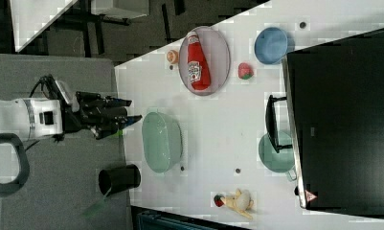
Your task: Drag strainer left to right.
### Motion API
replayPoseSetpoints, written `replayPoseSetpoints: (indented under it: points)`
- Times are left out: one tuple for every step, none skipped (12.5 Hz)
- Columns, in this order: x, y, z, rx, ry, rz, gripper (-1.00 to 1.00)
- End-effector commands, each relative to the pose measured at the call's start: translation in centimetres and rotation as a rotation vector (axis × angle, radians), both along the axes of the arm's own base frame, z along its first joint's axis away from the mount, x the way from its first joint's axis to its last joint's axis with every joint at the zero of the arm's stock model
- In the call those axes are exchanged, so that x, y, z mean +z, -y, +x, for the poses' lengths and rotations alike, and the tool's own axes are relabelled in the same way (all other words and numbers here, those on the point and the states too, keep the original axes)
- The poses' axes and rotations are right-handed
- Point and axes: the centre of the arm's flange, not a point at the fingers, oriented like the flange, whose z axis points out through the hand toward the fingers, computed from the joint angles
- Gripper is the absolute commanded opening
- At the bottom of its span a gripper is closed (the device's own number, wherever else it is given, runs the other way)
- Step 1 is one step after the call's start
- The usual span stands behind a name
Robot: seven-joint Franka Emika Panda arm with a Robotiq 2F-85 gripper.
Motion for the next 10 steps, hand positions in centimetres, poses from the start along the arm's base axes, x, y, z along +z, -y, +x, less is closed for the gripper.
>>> replayPoseSetpoints:
  points:
    - [7.5, 2.3, -13.7, -0.101, 0.021, 0.025, 0.59]
    - [7.5, 2.0, -13.6, -0.098, 0.021, 0.026, 0.79]
    - [7.4, 1.2, -13.5, -0.089, 0.018, 0.029, 0.99]
    - [7.1, -0.3, -13.3, -0.065, 0.012, 0.032, 1.0]
    - [6.7, -2.4, -13.0, -0.035, 0.004, 0.033, 1.0]
    - [6.0, -5.0, -12.6, -0.016, -0.007, 0.025, 1.0]
    - [5.2, -7.8, -12.3, -0.012, -0.02, 0.012, 1.0]
    - [4.1, -10.8, -12.1, -0.025, -0.03, -0.007, 1.0]
    - [2.8, -14.0, -12.0, -0.054, -0.039, -0.027, 1.0]
    - [1.5, -17.2, -11.9, -0.086, -0.037, -0.042, 1.0]
